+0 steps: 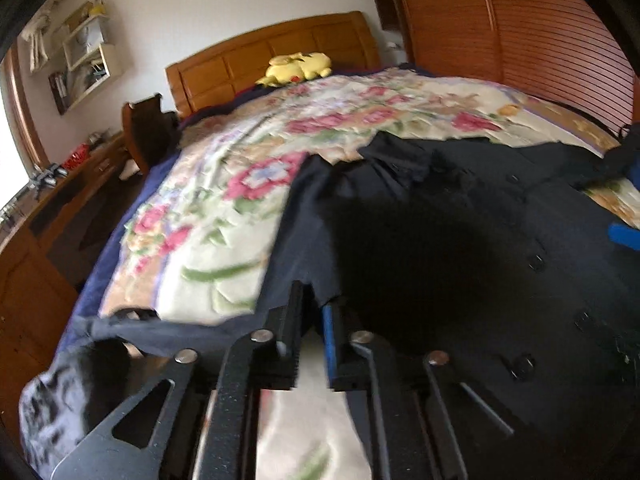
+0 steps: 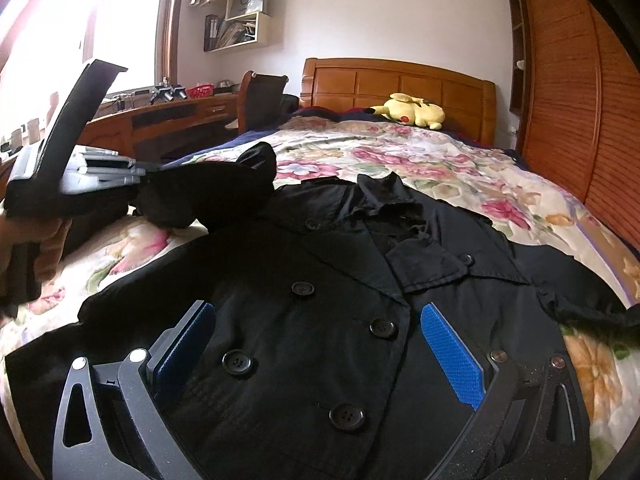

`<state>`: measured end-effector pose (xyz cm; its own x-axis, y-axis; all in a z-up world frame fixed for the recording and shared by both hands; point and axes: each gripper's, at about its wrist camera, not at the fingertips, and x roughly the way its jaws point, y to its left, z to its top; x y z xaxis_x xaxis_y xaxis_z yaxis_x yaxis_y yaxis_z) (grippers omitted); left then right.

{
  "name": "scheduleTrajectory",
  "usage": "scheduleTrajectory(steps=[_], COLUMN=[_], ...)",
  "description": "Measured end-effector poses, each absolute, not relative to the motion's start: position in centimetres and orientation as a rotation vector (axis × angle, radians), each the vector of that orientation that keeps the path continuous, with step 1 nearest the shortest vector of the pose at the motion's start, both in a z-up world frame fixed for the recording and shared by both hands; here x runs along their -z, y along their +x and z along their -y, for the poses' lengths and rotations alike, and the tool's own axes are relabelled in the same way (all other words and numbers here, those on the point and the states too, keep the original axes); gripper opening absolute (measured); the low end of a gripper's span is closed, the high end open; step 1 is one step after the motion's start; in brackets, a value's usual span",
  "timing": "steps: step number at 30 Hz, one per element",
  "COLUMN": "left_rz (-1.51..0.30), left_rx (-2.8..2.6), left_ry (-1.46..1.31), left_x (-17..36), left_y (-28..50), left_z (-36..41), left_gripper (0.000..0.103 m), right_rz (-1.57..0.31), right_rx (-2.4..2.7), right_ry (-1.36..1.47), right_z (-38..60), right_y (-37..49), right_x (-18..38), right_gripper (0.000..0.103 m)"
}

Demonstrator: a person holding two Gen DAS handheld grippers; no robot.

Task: Fold large clothes
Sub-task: 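Lift the sleeve with the left tool and lay it across the coat front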

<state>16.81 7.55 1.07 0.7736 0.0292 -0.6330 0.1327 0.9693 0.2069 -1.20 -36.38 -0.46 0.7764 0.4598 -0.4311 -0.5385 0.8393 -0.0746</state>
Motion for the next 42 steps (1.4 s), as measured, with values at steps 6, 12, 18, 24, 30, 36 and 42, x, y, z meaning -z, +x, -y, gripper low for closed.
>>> scheduleTrajectory(steps=[6, 12, 18, 24, 30, 36, 42], left_rz=[-0.701, -0.692, -0.633, -0.639, -0.721, -0.831, -0.832], left_rx=[0.082, 0.075, 0.009, -0.070, -0.183, -0.173, -0.197], left_ry=[0.181, 0.141, 0.063, 0.019, -0.052, -0.273, -0.302], left_x=[0.9, 1.2, -0.3, -0.9, 1.0, 4.5, 5.1], left_y=[13.3, 10.8, 10.8, 13.5, 17.1, 18.5, 19.6], left_z=[-8.6, -10.3, -13.6, -16.1, -19.3, -22.3, -22.7], left_gripper=[0.039, 0.066, 0.081, 0.081, 0.081, 0.081, 0.077], right_rz=[-0.409, -0.404, -0.404, -0.391, -0.394, -0.391, -0.392], right_rx=[-0.552, -0.551, -0.552, -0.581, -0.621, -0.630, -0.626], right_ry=[-0.203, -0.206, -0.206, -0.200, -0.202, -0.204, -0.196], right_z=[36.6, 36.8, 36.7, 36.8, 36.7, 36.8, 36.6], right_y=[-1.1, -1.1, -1.3, -2.0, -2.2, -2.3, -2.1], right_x=[0.2, 0.2, 0.2, -0.3, -0.3, -0.3, -0.3], right_gripper=[0.102, 0.102, 0.102, 0.102, 0.102, 0.102, 0.102])
